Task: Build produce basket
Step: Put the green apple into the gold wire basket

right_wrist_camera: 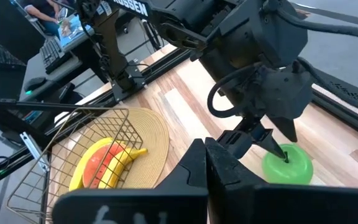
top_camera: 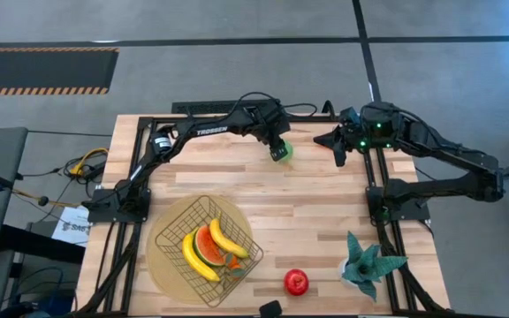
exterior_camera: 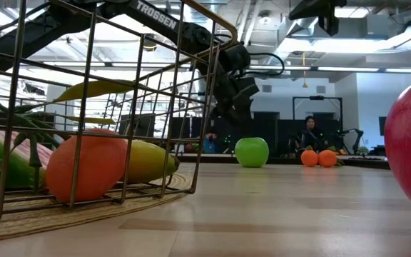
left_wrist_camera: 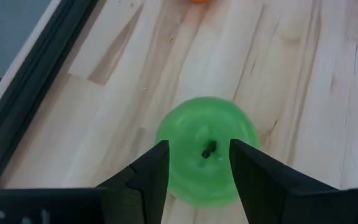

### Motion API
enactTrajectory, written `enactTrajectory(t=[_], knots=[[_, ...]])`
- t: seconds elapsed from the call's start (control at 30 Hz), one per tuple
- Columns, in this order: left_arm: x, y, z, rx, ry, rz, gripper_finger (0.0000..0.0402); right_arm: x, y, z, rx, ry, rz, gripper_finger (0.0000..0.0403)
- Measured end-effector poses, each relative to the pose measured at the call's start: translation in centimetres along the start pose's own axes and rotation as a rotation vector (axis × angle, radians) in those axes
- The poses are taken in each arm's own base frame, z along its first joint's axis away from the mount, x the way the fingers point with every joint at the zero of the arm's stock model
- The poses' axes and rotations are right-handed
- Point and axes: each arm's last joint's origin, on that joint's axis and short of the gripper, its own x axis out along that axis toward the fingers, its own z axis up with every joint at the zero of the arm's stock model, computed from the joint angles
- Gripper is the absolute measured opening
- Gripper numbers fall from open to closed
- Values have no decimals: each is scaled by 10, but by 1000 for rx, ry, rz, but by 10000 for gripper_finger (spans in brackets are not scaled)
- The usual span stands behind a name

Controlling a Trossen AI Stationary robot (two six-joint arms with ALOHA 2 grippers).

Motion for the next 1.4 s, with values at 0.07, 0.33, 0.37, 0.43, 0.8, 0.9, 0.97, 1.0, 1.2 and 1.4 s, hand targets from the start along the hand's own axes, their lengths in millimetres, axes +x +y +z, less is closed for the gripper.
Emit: enactTrajectory(t=[0.07,0.33,0.37,0.43,0.8,0.9,0.97,1.0,1.2,1.4], knots=[[0,0,0,-1,3,-2,154,0,0,0,0,0,0,2],[22,-5,-6,-13,17,-99,153,0,0,0,0,-2,1,2],[24,-7,-8,-10,26,-98,153,0,0,0,1,-2,1,2],[26,-10,-8,7,26,-91,153,0,1,0,0,1,3,3],[21,-8,-1,-9,27,-102,153,0,1,0,1,2,3,3],[9,-9,11,-13,12,-105,153,0,1,0,1,1,3,4],[-3,-10,22,3,-29,-78,153,0,1,0,0,1,3,3],[-10,-10,27,13,-31,-62,153,0,1,0,0,1,3,3],[-25,-5,36,71,-48,6,153,0,1,0,0,1,3,4],[-9,1,13,50,120,22,153,0,1,0,-1,1,3,4]])
